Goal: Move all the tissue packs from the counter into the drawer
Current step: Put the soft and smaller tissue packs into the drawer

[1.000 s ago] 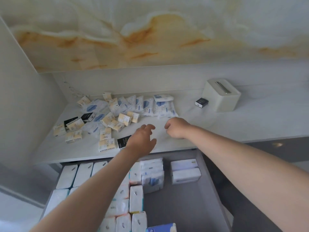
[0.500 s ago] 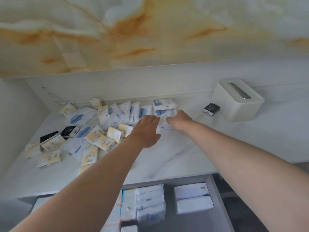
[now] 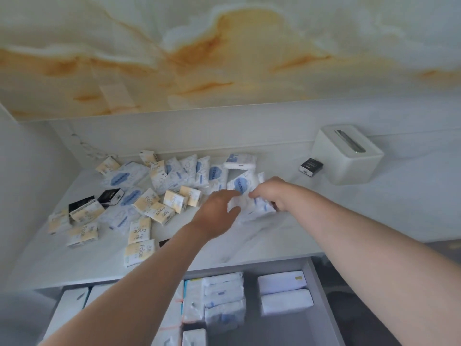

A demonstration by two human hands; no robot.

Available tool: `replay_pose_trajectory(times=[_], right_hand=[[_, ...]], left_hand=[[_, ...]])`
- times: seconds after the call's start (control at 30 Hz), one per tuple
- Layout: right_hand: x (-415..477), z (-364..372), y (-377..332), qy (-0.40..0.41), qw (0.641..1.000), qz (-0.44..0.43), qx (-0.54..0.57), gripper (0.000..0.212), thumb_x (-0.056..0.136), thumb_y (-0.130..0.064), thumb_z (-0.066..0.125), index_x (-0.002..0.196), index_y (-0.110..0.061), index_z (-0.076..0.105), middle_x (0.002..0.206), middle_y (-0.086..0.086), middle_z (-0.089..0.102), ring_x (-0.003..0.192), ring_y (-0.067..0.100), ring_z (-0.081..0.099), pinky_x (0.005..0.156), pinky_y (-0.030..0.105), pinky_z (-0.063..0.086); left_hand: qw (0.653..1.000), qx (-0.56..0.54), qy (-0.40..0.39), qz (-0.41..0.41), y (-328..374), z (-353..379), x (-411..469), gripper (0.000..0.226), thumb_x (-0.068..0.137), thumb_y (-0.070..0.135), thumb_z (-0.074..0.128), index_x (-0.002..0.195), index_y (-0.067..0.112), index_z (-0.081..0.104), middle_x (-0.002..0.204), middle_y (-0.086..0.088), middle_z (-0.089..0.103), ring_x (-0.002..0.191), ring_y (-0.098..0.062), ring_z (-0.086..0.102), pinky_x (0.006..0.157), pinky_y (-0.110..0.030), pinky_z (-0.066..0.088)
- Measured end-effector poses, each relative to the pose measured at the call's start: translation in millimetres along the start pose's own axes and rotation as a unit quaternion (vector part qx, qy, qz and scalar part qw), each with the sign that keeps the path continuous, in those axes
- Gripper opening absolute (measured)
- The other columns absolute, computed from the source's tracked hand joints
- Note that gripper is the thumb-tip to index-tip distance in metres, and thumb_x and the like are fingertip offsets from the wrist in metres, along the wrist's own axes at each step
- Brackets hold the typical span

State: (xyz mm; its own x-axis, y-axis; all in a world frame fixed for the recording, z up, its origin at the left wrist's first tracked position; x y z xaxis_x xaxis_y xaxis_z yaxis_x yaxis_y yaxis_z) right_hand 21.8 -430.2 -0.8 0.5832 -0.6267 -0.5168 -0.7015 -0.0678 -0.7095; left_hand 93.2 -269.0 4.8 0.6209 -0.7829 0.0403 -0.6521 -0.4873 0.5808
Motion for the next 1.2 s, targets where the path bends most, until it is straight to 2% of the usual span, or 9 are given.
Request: replay_pose_trajectory(times=[0.2,0.3,0.4,0.5,0.6,0.77,0.93,1.07,1.2], right_hand=[[-55,-3,6,-0.050,0.998,-0.036,-0.029,0.049,0.084,-0.011,0.076,0.127,-0.006,0.054,0.096,0.010,0.058,0.066,0.017,0.049,0.050,0.022,0.033],[-87,6,9,-0.087,0.992,-0.086,-0.003,0.038,0.087,-0.006,0.071,0.122,-0.015,0.057,0.105,0.004,0.068,0.078,0.017,0.063,0.054,0.021,0.042],[-115,20,14,-0.093,0.985,-0.142,-0.024,0.046,0.084,-0.002,0.072,0.124,-0.015,0.053,0.116,0.005,0.066,0.101,0.021,0.065,0.075,0.032,0.055],[-140,42,23,-0.095,0.976,-0.177,-0.086,0.053,0.082,-0.002,0.070,0.128,-0.015,0.048,0.119,0.004,0.062,0.110,0.022,0.060,0.093,0.038,0.052],[-162,63,36,-0.117,0.969,-0.186,-0.115,0.055,0.082,-0.003,0.067,0.130,-0.018,0.044,0.121,0.003,0.058,0.111,0.021,0.056,0.082,0.033,0.047],[-180,81,57,-0.129,0.965,-0.176,-0.146,0.052,0.074,-0.019,0.077,0.122,-0.022,0.057,0.116,-0.004,0.066,0.104,0.013,0.063,0.089,0.030,0.051],[-192,89,82,-0.136,0.952,-0.191,-0.199,0.063,0.066,-0.020,0.083,0.119,-0.027,0.051,0.102,-0.007,0.065,0.093,0.010,0.064,0.066,0.022,0.049],[-185,99,112,-0.156,0.936,-0.154,-0.274,0.038,0.060,-0.032,0.085,0.093,-0.023,0.068,0.082,-0.008,0.071,0.070,0.010,0.066,0.061,0.026,0.051],[-180,104,140,-0.167,0.926,-0.117,-0.318,0.044,0.073,-0.019,0.077,0.112,-0.020,0.055,0.095,0.005,0.068,0.067,0.016,0.067,0.053,0.029,0.057]], left_hand=[[0.992,-0.084,0.074,-0.059,5,-32,-47,0.073,0.095,0.026,0.062,0.154,0.024,0.020,0.157,0.000,0.023,0.143,-0.019,0.029,0.116,-0.037,0.029],[0.985,-0.144,0.044,-0.088,1,-34,-69,0.093,0.089,0.022,0.070,0.157,0.027,0.007,0.158,-0.002,0.019,0.143,-0.023,0.031,0.116,-0.043,0.033],[0.972,-0.214,-0.014,-0.093,3,-33,-94,0.102,0.086,0.010,0.071,0.156,0.035,0.001,0.155,-0.002,0.027,0.137,-0.026,0.041,0.105,-0.045,0.046],[0.977,-0.195,-0.012,-0.082,6,-38,-121,0.096,0.085,0.005,0.066,0.156,0.033,0.007,0.149,0.004,0.035,0.133,-0.021,0.045,0.102,-0.038,0.049],[0.982,-0.172,-0.010,-0.082,-1,-40,-152,0.080,0.085,0.006,0.068,0.150,0.030,0.027,0.133,0.005,0.052,0.112,-0.015,0.059,0.085,-0.029,0.056],[0.983,-0.158,-0.023,-0.091,-11,-32,-182,0.061,0.076,0.005,0.074,0.122,0.031,0.044,0.106,-0.001,0.062,0.088,-0.019,0.066,0.071,-0.042,0.060],[0.990,-0.103,-0.071,-0.071,-5,0,-201,0.054,0.075,0.008,0.075,0.114,0.024,0.043,0.104,-0.002,0.060,0.089,-0.022,0.061,0.072,-0.033,0.052],[0.988,-0.058,-0.124,-0.075,-11,33,-213,0.055,0.073,0.015,0.079,0.115,0.023,0.044,0.106,0.000,0.058,0.091,-0.020,0.059,0.067,-0.025,0.051],[0.985,-0.021,-0.150,-0.081,-21,59,-218,0.054,0.076,0.016,0.075,0.120,0.023,0.045,0.115,-0.002,0.056,0.095,-0.019,0.055,0.076,-0.025,0.045]])
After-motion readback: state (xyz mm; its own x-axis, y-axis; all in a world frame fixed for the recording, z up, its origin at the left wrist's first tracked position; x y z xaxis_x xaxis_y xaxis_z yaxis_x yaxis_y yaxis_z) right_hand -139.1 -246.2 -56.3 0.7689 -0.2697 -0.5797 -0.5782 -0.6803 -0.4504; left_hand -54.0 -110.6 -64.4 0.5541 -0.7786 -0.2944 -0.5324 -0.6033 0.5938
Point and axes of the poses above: each hand's wrist, its own x-axis towards the middle knuckle, its own z-axis out of the palm, y = z × x, the point moved 7 cm from there along x, towards the middle knuckle
